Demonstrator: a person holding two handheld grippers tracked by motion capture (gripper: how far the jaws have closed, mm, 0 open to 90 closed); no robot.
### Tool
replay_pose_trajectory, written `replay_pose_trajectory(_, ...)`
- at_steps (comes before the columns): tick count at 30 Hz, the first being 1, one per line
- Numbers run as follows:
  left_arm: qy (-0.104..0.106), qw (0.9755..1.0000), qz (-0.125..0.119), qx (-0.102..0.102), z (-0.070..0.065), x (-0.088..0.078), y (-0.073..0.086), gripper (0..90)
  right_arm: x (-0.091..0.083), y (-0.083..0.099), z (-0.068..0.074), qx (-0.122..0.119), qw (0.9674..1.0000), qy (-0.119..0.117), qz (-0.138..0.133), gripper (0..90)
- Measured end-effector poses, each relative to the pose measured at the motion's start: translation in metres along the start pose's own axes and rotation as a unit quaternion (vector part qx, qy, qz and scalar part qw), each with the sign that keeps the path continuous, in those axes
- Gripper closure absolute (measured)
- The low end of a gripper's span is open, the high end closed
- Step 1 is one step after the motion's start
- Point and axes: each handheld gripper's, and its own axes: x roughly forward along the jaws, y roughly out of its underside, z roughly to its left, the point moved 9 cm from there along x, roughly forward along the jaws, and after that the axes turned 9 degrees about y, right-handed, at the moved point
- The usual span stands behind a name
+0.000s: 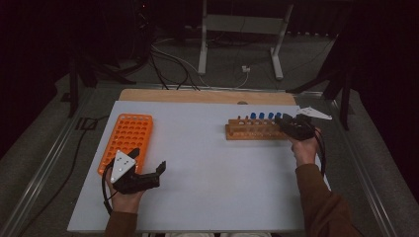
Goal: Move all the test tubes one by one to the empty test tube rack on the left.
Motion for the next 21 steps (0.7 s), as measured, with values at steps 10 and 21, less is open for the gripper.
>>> replay_pose_trajectory(10,0.002,1.0,0.002,-0.002,-0.001,0.001,0.001,1.9,0.019,0.012,0.005,-0.003,0.9998,0.009,0.016,71.8)
replay_pose_trajectory(21,0.002,1.0,0.001,-0.001,-0.001,0.0,0.001,1.9,0.023,0.015,0.008,-0.008,0.9997,0.024,0.005,76.7)
